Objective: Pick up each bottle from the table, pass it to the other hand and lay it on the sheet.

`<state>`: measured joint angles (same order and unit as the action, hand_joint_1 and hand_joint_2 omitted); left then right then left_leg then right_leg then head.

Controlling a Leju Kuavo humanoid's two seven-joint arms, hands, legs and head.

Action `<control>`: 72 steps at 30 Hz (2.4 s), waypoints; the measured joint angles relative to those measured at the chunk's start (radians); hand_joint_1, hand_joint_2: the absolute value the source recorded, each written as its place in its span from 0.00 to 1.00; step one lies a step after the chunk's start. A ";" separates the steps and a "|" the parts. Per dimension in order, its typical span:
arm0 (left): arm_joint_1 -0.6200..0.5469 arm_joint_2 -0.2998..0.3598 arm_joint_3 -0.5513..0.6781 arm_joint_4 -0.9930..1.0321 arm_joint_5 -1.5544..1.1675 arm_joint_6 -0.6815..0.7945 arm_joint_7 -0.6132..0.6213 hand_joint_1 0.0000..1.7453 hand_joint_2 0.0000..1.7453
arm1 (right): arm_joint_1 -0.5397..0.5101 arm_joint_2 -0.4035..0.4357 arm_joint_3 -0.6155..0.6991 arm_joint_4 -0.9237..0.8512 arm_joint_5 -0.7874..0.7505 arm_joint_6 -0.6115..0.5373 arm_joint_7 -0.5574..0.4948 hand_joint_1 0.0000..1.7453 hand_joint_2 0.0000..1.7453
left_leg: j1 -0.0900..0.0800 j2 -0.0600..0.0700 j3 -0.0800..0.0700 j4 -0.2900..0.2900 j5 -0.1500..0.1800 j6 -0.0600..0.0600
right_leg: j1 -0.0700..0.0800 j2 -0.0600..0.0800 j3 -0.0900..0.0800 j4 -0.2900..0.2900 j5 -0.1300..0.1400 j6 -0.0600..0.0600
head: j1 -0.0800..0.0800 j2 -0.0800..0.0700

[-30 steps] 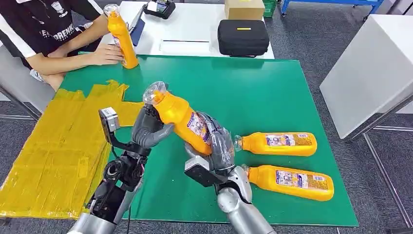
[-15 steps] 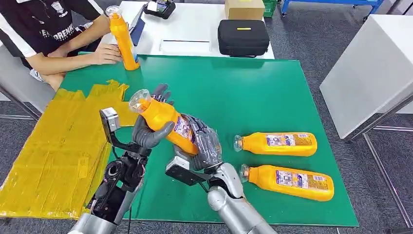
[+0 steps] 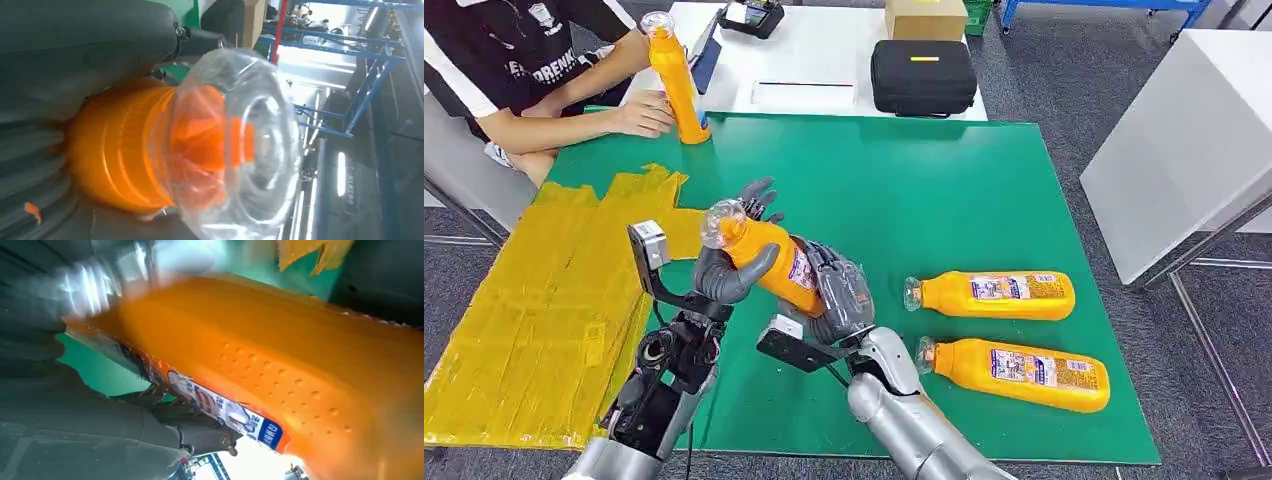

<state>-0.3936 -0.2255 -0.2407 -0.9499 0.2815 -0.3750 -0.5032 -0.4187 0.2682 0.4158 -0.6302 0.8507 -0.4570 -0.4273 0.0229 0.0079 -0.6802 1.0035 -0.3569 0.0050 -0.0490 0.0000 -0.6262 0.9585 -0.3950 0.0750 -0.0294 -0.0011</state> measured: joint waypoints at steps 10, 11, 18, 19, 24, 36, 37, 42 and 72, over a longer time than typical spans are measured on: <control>0.000 0.000 0.011 0.002 0.001 -0.008 -0.003 1.00 1.00 | -0.008 0.002 -0.002 0.023 -0.006 -0.006 -0.013 1.00 1.00 | 0.000 0.000 0.000 0.000 0.000 0.000 | 0.000 0.000 0.000 0.000 0.000 0.000 | 0.000 0.000; 0.000 0.000 0.011 0.002 0.001 -0.008 -0.003 1.00 1.00 | -0.008 0.002 -0.002 0.024 -0.006 -0.006 -0.013 1.00 1.00 | 0.000 0.000 0.000 0.000 0.000 0.000 | 0.000 0.000 0.000 0.000 0.000 0.000 | 0.000 0.000; -0.011 0.000 0.014 0.016 -0.001 -0.009 -0.004 1.00 1.00 | -0.012 0.005 -0.007 0.045 -0.013 -0.028 -0.025 1.00 1.00 | 0.000 0.000 0.000 0.000 0.000 0.000 | 0.000 0.000 0.000 0.000 0.000 0.000 | 0.000 0.000; -0.013 0.000 0.014 0.018 -0.001 -0.010 -0.004 1.00 1.00 | -0.012 0.005 -0.008 0.046 -0.014 -0.031 -0.026 1.00 1.00 | 0.000 0.000 0.000 0.000 0.000 0.000 | 0.000 0.000 0.000 0.000 0.000 0.000 | 0.000 0.000; -0.018 -0.001 0.014 0.026 0.000 -0.013 -0.006 1.00 1.00 | -0.012 0.006 -0.010 0.047 -0.022 -0.043 -0.032 0.12 1.00 | 0.000 0.000 0.000 0.000 0.000 0.000 | 0.000 0.000 0.000 0.000 0.000 0.000 | 0.000 0.000; -0.026 -0.003 0.016 0.035 -0.001 0.001 -0.010 1.00 1.00 | -0.012 0.018 -0.012 0.044 -0.050 -0.058 -0.057 0.00 1.00 | 0.000 0.000 0.000 0.000 0.000 0.000 | 0.000 0.000 0.000 0.000 0.000 0.000 | 0.000 0.000; -0.026 -0.003 0.016 0.035 -0.001 0.002 -0.010 1.00 1.00 | -0.011 0.018 -0.012 0.041 -0.056 -0.059 -0.063 0.00 1.00 | 0.000 0.000 0.000 0.000 0.000 0.000 | 0.000 0.000 0.000 0.000 0.000 0.000 | 0.000 0.000; -0.031 -0.003 0.019 0.035 -0.019 0.043 -0.025 1.00 1.00 | 0.003 0.018 -0.013 0.003 -0.082 -0.068 -0.079 0.00 1.00 | 0.000 0.000 0.000 0.000 0.000 0.000 | 0.000 0.000 0.000 0.000 0.000 0.000 | 0.000 0.000; -0.038 0.131 0.159 -0.109 -1.843 1.062 0.849 1.00 1.00 | 0.195 -0.038 -0.013 -0.480 -0.456 0.166 -0.127 0.00 1.00 | 0.001 0.001 0.000 0.000 0.000 -0.001 | 0.001 0.001 -0.007 0.000 0.000 -0.001 | -0.001 0.000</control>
<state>-0.4313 -0.0949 -0.0819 -1.0589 -1.5610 0.6867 0.3460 -0.2233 0.2300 0.4028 -1.1105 0.3950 -0.2906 -0.5543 0.0242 0.0092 -0.6801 1.0035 -0.3572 0.0037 -0.0479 0.0008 -0.6333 0.9585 -0.3950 0.0740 -0.0305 -0.0011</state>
